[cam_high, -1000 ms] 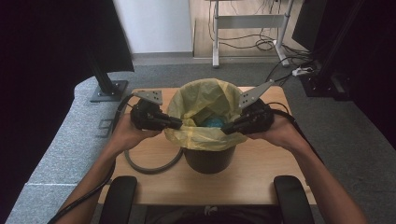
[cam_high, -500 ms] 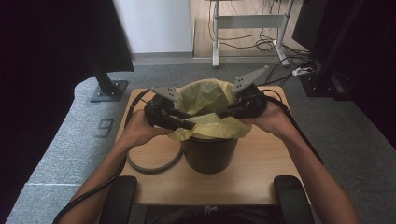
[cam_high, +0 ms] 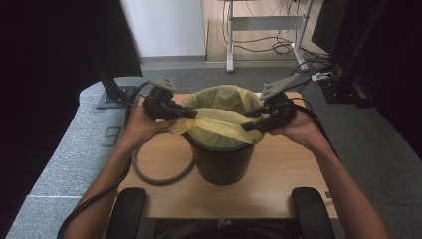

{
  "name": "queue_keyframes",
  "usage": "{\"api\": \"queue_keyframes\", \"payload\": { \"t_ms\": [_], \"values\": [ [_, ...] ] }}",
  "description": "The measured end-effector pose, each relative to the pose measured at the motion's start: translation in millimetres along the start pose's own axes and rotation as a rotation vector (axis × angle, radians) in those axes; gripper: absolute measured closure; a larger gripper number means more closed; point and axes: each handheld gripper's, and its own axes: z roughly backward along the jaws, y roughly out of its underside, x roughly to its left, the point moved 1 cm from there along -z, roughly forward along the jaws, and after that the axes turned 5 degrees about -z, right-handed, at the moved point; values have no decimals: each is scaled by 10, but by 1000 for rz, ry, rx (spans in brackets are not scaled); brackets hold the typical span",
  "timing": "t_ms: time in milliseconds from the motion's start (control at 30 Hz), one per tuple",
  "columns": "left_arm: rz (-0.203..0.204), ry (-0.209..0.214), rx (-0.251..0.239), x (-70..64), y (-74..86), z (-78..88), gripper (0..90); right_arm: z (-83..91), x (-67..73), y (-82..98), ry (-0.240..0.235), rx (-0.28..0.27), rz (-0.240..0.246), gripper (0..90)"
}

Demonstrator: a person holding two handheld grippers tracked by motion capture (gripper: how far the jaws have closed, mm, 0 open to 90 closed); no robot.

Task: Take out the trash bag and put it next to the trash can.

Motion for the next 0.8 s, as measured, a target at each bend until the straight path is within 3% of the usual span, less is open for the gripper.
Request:
{"api": "queue_keyframes", "payload": {
  "t_ms": [67,133,267,367,433,567,633,667,800],
  "values": [
    [19,-25,-14,56,19,42,897,23,-53,42,12,-4,-23,495],
    [37,-22,-43,111,37,80,898,20,-96,72,30,4,-41,529],
    [63,-60,-67,204,55,156,898,-26,-156,92,60,37,-47,735],
    [72,-104,-59,258,46,201,898,-23,-197,46,83,11,-71,815],
    [69,-149,-13,282,44,179,897,-9,-242,2,113,-4,-81,819],
    [93,-191,46,364,80,82,895,-41,-343,-48,155,0,-93,816],
    [99,-240,91,412,102,20,871,-78,-386,-50,174,7,-96,807],
    [100,-264,102,434,113,-8,839,-98,-407,-50,186,13,-97,793],
    [147,-256,86,539,161,-55,660,-127,-505,-42,248,17,-111,623]
  ]
}}
